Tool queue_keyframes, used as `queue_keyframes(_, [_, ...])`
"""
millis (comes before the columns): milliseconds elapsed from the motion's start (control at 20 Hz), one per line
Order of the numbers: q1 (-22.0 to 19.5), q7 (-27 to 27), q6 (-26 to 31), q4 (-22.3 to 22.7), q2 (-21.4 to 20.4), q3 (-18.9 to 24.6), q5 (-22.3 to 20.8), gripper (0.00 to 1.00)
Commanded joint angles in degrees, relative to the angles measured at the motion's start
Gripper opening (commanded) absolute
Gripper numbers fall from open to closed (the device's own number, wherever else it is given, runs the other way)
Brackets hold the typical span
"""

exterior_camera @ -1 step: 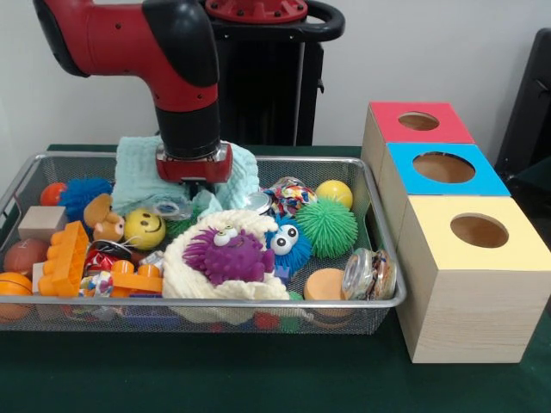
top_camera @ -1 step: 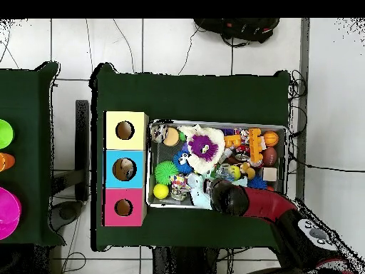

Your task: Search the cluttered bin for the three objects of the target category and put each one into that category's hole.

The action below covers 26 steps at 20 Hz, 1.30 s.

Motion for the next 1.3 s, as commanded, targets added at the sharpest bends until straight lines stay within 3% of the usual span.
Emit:
queue_keyframes(50, [0.1, 4.01, -0.61, 2.81, 6.64, -1.85, -3.17, 0.0])
queue_keyframes(750, [-1.96, -0.83, 11.79, -3.01, 5.52, 2.28, 2.19, 0.0])
queue_keyframes(1300, [3.0, -1.44, 27.91, -17.16, 5.96, 2.6, 8.4, 0.0])
